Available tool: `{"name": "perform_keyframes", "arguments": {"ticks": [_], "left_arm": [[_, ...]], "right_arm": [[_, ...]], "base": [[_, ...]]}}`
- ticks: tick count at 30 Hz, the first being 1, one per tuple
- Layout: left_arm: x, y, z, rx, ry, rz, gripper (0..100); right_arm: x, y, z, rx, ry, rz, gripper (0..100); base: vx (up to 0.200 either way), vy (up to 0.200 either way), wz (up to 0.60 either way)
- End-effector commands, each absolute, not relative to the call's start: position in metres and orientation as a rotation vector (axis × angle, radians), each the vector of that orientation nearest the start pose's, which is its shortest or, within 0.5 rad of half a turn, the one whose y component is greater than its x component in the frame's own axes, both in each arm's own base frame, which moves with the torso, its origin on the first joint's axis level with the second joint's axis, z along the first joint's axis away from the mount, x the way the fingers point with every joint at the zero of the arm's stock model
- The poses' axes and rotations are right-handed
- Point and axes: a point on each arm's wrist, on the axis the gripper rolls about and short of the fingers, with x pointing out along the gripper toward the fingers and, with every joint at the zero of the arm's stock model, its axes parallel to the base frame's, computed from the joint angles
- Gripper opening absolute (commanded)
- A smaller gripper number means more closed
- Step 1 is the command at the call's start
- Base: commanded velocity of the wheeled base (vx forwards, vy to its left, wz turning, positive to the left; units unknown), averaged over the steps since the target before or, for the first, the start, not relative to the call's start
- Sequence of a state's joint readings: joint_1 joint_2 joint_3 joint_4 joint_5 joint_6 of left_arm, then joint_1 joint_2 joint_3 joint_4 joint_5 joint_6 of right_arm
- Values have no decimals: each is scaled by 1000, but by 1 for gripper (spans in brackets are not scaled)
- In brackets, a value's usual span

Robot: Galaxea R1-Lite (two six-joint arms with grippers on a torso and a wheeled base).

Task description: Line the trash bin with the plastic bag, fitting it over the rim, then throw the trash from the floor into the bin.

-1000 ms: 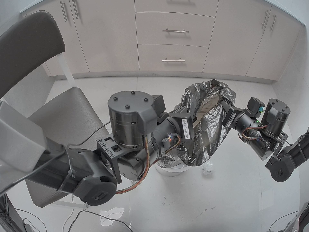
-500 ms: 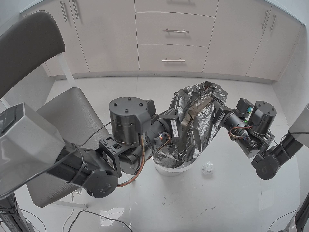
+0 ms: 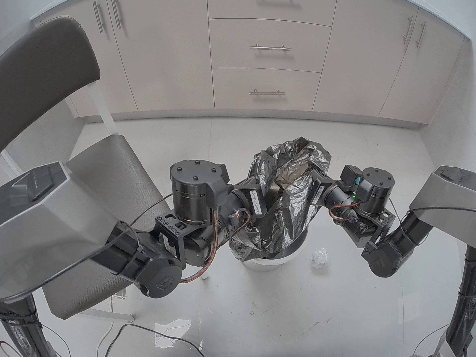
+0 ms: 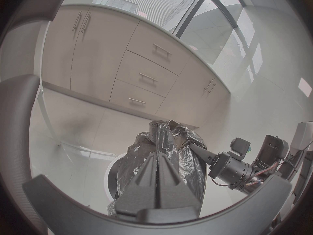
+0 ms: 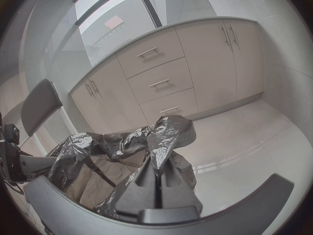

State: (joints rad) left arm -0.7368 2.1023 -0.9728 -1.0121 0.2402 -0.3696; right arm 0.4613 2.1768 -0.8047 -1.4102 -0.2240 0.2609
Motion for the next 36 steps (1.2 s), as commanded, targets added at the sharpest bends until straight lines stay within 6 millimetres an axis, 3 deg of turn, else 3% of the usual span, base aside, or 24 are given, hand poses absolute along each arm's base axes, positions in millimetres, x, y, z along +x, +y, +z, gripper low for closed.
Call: {"name": "perform_keyframes", "arguments": {"ticks": [1,36], "left_arm": [[303,-262,108,-300,224,-451,0],[322,-264,45,-290,308,-405,0]], "right_arm": [[349,169,79,261,27,239,0],[365,161,22,236,97,192,0]], "base": [[0,0,0],[0,0,0]]}}
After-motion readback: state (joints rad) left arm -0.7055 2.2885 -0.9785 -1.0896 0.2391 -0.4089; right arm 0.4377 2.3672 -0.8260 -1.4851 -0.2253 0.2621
